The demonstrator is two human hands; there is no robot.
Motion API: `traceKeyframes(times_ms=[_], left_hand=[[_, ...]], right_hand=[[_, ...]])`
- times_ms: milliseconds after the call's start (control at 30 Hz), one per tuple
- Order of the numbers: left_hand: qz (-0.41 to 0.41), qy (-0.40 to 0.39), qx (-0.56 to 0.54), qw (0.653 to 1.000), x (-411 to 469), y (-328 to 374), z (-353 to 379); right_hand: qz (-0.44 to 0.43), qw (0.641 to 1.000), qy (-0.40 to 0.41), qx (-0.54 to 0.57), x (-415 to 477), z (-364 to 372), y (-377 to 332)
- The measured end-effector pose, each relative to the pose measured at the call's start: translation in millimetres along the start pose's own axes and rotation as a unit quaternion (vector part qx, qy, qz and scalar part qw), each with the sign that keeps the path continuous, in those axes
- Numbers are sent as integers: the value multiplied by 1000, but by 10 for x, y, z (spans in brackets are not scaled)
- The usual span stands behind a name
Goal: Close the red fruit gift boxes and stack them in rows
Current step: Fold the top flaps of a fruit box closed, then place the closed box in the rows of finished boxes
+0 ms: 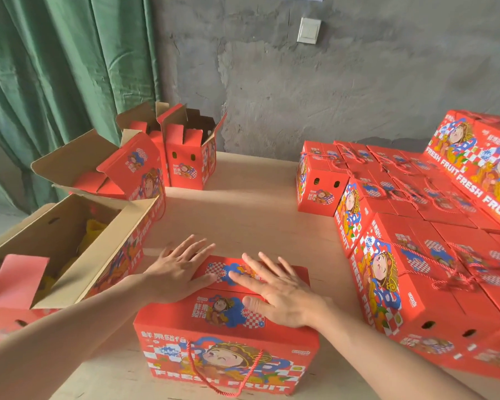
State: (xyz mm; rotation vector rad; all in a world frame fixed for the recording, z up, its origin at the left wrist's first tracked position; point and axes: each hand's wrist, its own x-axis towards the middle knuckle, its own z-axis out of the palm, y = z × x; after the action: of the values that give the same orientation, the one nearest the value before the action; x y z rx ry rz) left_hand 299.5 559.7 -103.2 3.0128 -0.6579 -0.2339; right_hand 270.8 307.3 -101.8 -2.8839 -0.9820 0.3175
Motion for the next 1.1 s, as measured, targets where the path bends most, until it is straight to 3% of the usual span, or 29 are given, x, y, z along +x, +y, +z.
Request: traceKeyframes(times_ms=[267,467,667,867,1100], left_hand=[[-5,6,-17,1000,-26,8,22],[-25,11,-1,1000,-40,36,45],[-81,85,-53,992,-344,638,216],[-29,177,-19,984,-679,1192,275],[78,123,-16,989,-459,906,197]], right_hand=[[-5,999,48,10,-159,-31,35],[19,999,27,1,-197,24,8],[73,997,34,8,-178,1,-4],[113,993,31,3,-255,-64,3],[178,982,59,-7,-509,-3,-1]])
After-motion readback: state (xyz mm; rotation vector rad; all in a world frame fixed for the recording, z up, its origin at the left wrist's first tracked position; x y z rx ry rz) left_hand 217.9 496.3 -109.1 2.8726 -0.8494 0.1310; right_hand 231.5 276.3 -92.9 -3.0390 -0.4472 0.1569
